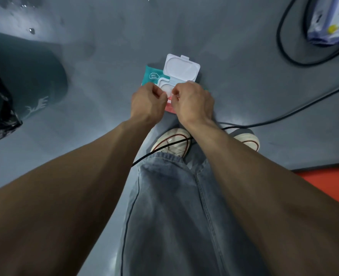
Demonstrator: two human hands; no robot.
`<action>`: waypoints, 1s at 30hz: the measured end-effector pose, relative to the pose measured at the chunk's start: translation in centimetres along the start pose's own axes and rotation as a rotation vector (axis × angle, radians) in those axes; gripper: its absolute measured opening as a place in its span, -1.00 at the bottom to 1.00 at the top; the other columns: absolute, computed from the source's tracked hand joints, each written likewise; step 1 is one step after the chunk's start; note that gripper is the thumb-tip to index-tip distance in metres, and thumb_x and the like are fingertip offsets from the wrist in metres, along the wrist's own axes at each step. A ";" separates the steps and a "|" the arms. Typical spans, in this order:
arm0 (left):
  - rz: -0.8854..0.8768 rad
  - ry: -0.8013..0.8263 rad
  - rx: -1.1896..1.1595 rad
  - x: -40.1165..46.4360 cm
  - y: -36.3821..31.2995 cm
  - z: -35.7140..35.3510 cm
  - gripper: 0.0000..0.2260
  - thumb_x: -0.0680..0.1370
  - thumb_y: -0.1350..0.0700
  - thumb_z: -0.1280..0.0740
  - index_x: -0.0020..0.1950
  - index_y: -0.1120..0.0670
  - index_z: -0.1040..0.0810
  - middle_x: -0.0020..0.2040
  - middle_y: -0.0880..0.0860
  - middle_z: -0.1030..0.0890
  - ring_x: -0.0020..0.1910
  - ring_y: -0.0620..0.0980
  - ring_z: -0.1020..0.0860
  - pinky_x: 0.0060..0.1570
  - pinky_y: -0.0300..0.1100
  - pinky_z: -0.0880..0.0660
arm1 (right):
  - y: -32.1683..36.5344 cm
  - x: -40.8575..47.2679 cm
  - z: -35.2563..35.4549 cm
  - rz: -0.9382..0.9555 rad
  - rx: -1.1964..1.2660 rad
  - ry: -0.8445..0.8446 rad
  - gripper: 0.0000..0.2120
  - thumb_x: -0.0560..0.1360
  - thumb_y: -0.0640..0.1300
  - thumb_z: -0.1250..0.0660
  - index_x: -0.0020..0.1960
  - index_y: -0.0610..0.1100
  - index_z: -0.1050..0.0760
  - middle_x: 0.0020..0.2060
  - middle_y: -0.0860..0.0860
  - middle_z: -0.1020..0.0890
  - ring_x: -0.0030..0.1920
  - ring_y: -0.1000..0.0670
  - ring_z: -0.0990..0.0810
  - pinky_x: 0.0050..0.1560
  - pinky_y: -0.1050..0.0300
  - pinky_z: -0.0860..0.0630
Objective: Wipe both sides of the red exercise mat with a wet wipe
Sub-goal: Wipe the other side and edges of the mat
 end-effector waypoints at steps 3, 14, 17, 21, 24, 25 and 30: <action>-0.009 0.003 0.020 0.1 0.2 -0.3 -0.92 0.63 0.07 -0.32 0.01 0.06 -0.57 -0.01 0.02 -0.65 -0.01 0.01 -0.59 -0.14 -0.17 -0.45 | 0.2 0.8 -0.2 0.043 -0.072 -0.012 -0.82 0.61 -0.04 -0.28 0.13 -0.01 -0.62 0.11 -0.04 -0.64 0.08 -0.17 -0.63 -0.10 0.02 -0.45; -0.060 -0.005 0.018 0.4 0.8 -0.3 -0.93 0.58 0.09 -0.34 -0.04 0.07 -0.59 -0.10 -0.01 -0.65 -0.06 0.03 -0.61 -0.08 -0.16 -0.46 | 0.9 0.9 -1.1 0.132 -0.160 -0.012 -0.77 0.67 -0.09 -0.13 0.21 -0.17 -0.46 0.17 -0.12 -0.56 0.12 -0.24 -0.60 -0.15 -0.01 -0.25; -0.043 0.011 0.021 0.6 0.9 -0.2 -0.94 0.58 0.09 -0.35 -0.04 0.06 -0.59 -0.10 -0.02 -0.65 -0.04 0.03 -0.60 -0.06 -0.12 -0.50 | 0.8 0.8 -1.2 0.137 -0.126 0.008 -0.75 0.66 -0.06 -0.12 0.20 -0.18 -0.44 0.16 -0.14 -0.55 0.12 -0.25 -0.61 -0.16 -0.03 -0.27; -0.048 0.023 0.045 0.6 0.8 0.0 -0.92 0.58 0.09 -0.34 -0.02 0.08 -0.59 -0.08 0.00 -0.65 -0.04 0.05 -0.60 -0.06 -0.08 -0.51 | 0.3 0.9 -0.7 0.150 -0.023 0.071 -0.74 0.65 -0.03 -0.16 0.17 -0.20 -0.43 0.14 -0.16 -0.54 0.11 -0.26 -0.58 -0.14 -0.02 -0.28; -0.063 0.026 0.078 0.2 0.4 0.1 -0.91 0.63 0.09 -0.30 -0.01 0.08 -0.53 -0.05 0.02 -0.64 -0.06 0.04 -0.56 -0.14 -0.13 -0.38 | -0.3 0.6 -0.4 0.151 0.071 0.105 -0.75 0.63 -0.04 -0.19 0.14 -0.22 -0.43 0.11 -0.18 -0.55 0.08 -0.26 -0.56 -0.14 -0.02 -0.29; -0.068 0.027 0.091 0.1 0.3 0.2 -0.91 0.64 0.08 -0.28 0.00 0.08 -0.52 -0.03 0.03 -0.63 -0.07 0.04 -0.55 -0.14 -0.14 -0.35 | -0.5 0.4 -0.2 0.145 0.120 0.120 -0.76 0.62 -0.05 -0.20 0.12 -0.23 -0.43 0.09 -0.18 -0.55 0.06 -0.26 -0.56 -0.14 -0.01 -0.30; -0.079 0.048 0.112 -0.5 0.0 0.5 -0.89 0.63 0.09 -0.27 -0.03 0.10 -0.53 -0.05 0.07 -0.65 -0.04 0.14 -0.56 -0.11 -0.11 -0.38 | -1.2 -1.0 0.6 0.013 0.471 0.166 -0.80 0.60 -0.07 -0.28 -0.03 -0.23 -0.50 -0.08 -0.13 -0.62 -0.07 -0.12 -0.55 -0.11 0.01 -0.41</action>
Point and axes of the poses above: each hand's wrist, its own x-axis towards the middle knuckle, its own z-axis out of the back of the hand, y = z × x, the point moved 2 cm from there along x, towards the middle knuckle
